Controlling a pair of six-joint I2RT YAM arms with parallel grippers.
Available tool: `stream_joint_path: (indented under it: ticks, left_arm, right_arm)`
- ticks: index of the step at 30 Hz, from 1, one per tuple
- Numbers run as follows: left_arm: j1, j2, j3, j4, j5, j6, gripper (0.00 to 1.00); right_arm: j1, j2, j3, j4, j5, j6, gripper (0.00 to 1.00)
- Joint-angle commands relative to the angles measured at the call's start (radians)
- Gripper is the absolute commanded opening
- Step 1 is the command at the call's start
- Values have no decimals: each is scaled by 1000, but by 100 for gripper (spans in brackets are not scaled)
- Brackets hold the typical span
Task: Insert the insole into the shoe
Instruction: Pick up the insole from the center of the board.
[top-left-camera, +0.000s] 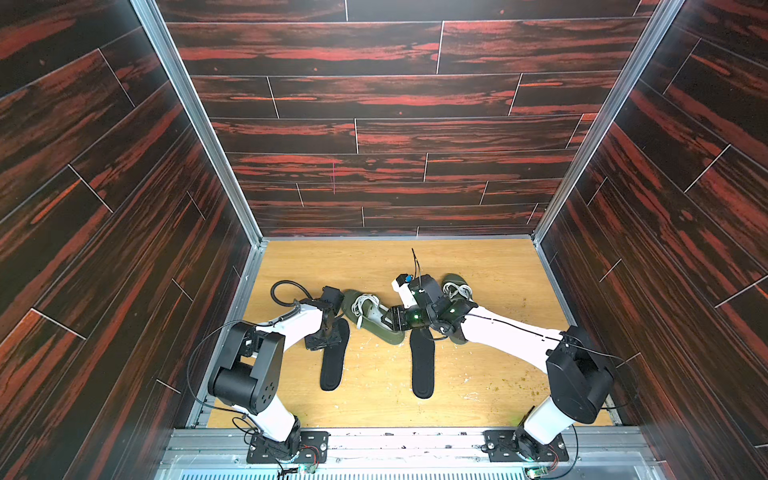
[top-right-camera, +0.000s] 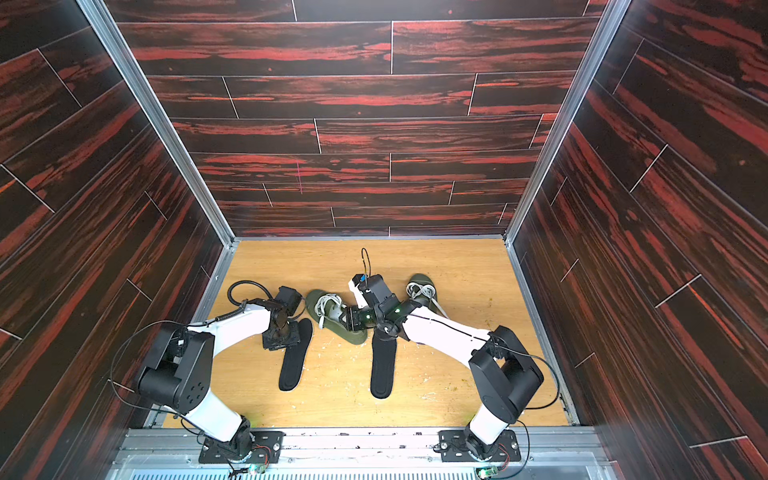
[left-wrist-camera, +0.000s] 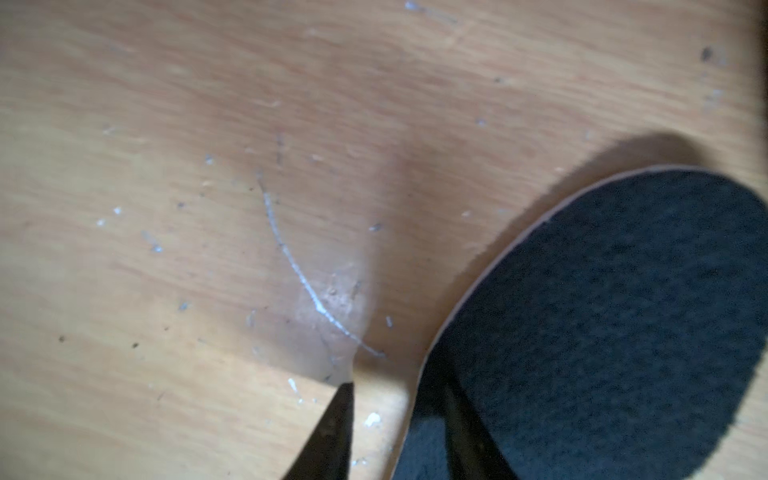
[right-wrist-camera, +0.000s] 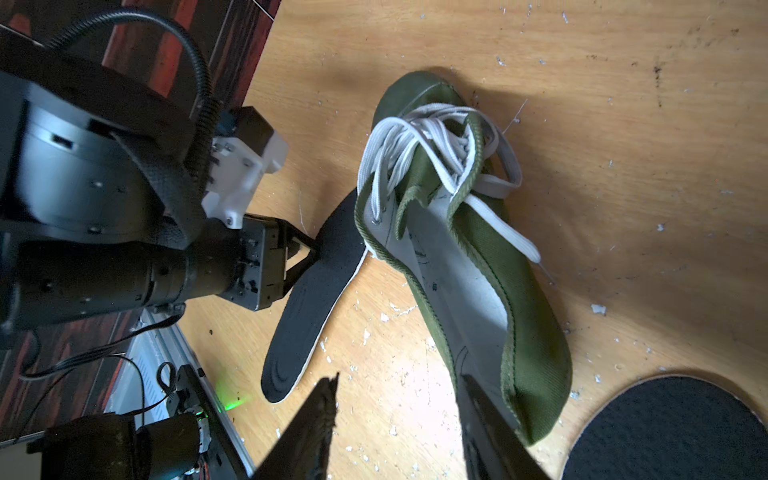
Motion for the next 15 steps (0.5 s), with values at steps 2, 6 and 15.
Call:
stream_joint_path:
  ticks: [2, 6, 15]
  left_arm:
    - [4, 63, -53, 84, 100, -12, 27]
    - [4, 20, -63, 91, 93, -41, 13]
    - [4, -201, -52, 57, 40, -148, 0]
  right_arm:
    - [1, -9, 1, -12, -11, -11, 51]
    - [2, -11, 2, -10, -15, -9, 50]
    - [2, -23, 15, -14, -35, -18, 50]
